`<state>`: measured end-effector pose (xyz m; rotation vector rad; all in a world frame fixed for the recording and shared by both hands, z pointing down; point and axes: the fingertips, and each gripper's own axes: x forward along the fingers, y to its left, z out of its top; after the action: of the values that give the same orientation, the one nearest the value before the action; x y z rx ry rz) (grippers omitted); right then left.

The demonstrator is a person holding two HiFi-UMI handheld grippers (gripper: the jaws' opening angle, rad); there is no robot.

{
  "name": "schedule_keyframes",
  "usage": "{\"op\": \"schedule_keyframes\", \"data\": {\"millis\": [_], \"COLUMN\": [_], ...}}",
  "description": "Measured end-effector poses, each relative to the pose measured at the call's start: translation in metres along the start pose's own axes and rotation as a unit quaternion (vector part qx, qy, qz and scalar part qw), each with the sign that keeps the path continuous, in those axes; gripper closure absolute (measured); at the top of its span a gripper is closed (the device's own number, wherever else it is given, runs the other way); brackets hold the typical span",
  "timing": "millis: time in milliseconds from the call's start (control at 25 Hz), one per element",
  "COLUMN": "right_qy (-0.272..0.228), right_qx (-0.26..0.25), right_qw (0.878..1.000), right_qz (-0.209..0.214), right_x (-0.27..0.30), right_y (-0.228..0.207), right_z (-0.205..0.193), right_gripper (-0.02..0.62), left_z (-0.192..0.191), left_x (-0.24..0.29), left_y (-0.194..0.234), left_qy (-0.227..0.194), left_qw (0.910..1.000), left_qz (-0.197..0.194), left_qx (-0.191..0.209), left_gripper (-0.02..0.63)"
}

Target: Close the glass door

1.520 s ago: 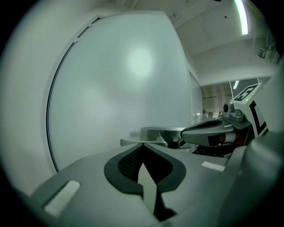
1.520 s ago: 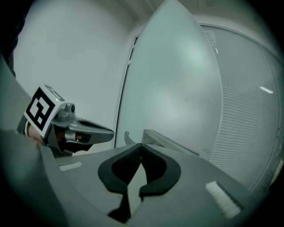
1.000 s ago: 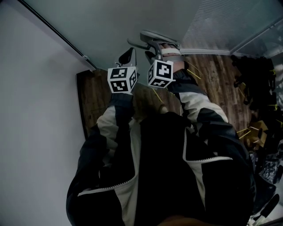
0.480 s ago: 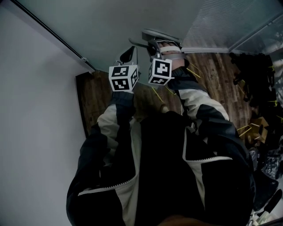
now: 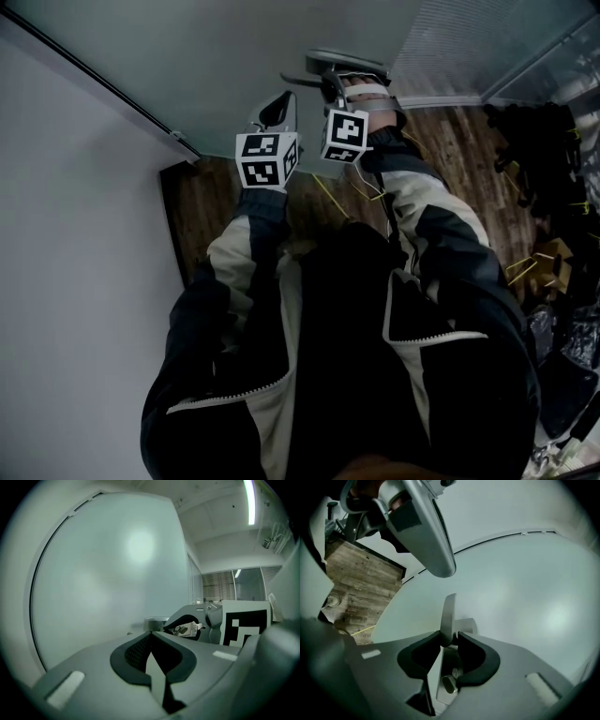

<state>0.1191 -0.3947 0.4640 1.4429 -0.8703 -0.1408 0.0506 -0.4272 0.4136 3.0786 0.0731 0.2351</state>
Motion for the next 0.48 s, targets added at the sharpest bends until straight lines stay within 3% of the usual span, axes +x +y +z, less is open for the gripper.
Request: {"op": "schedule_keyframes", "data": {"millis": [480], "right_qy": [-0.024], "right_qx": [-0.014], "right_qw": [1.000], "right_qz": [-0.012], "right_x": [0.067], "right_y": [-0.041], "right_z": [-0.049], "right_gripper": [0.479], "left_z": [0.016], "left_x": [0.092], "left_y": [0.016], "left_qy": [0.008], "left_qw": [0.9994], "left_qz": [0.034], "left_qx": [-0.002], "left_gripper": [0.603]}}
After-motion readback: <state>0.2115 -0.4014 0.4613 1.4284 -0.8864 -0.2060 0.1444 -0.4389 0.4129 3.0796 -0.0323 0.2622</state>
